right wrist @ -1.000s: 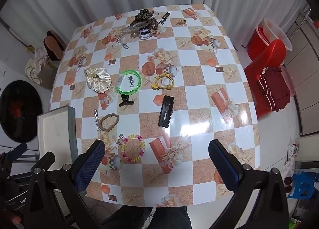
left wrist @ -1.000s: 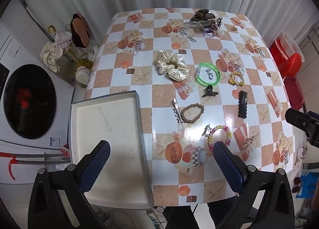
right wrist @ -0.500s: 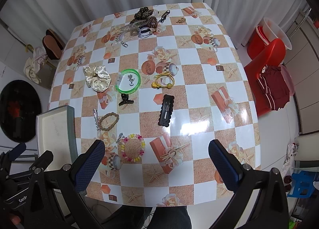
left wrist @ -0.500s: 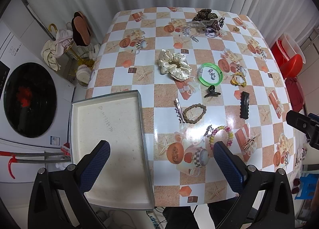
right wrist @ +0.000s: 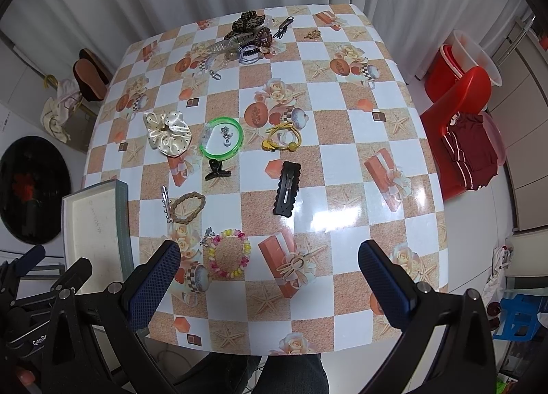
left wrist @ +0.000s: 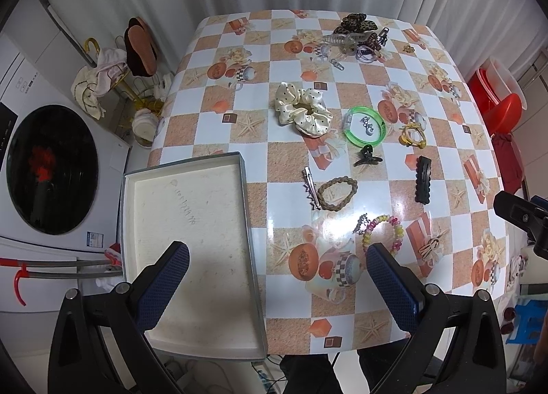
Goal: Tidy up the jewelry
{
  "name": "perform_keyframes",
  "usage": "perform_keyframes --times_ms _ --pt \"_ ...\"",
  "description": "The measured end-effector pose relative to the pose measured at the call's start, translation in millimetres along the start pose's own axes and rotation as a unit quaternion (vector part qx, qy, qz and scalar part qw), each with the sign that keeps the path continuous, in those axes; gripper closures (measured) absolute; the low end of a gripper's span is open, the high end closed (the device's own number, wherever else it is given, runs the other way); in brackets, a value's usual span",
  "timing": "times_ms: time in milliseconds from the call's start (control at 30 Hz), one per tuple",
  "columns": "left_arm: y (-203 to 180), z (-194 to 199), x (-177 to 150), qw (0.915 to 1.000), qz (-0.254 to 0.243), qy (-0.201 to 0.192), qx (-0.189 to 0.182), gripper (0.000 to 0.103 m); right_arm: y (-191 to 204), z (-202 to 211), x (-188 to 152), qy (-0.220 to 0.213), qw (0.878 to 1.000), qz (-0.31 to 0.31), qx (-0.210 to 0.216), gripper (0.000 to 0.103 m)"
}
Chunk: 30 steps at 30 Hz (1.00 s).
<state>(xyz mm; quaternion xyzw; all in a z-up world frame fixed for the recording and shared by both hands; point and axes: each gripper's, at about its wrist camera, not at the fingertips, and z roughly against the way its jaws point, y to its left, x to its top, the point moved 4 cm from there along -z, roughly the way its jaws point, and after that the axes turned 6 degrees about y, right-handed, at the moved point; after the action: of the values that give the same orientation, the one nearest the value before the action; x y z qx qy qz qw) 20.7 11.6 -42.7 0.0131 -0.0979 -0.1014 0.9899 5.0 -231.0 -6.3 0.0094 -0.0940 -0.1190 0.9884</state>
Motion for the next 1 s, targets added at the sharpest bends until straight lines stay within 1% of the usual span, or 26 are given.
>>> perform_keyframes --times_ms 1000 --pt "-0.7 0.4 1.3 1.0 0.0 0.001 0.001 0.0 1.5 1.0 -1.5 0.0 1.0 0.0 -0.002 0.0"
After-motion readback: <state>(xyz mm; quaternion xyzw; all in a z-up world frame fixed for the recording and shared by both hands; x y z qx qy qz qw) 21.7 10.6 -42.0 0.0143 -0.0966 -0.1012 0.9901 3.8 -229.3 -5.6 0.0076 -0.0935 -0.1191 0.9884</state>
